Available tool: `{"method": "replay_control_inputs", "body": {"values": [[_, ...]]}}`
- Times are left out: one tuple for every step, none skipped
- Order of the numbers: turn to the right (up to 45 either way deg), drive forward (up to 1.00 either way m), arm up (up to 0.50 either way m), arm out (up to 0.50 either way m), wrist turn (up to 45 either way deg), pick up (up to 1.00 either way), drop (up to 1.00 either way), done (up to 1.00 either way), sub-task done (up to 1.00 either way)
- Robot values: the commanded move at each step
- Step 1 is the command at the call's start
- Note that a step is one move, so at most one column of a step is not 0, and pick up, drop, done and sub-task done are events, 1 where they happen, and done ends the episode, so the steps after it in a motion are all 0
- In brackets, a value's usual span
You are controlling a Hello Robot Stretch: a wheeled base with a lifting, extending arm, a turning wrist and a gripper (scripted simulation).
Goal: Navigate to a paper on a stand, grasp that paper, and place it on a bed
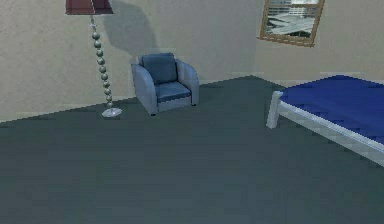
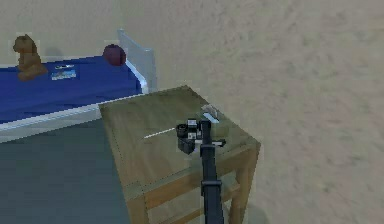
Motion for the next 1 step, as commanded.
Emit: {"method": "replay_control_inputs", "body": {"values": [[0.0, 0.0, 0.1, 0.0, 0.0, 0.0, 0.0, 0.0, 0.0]]}}
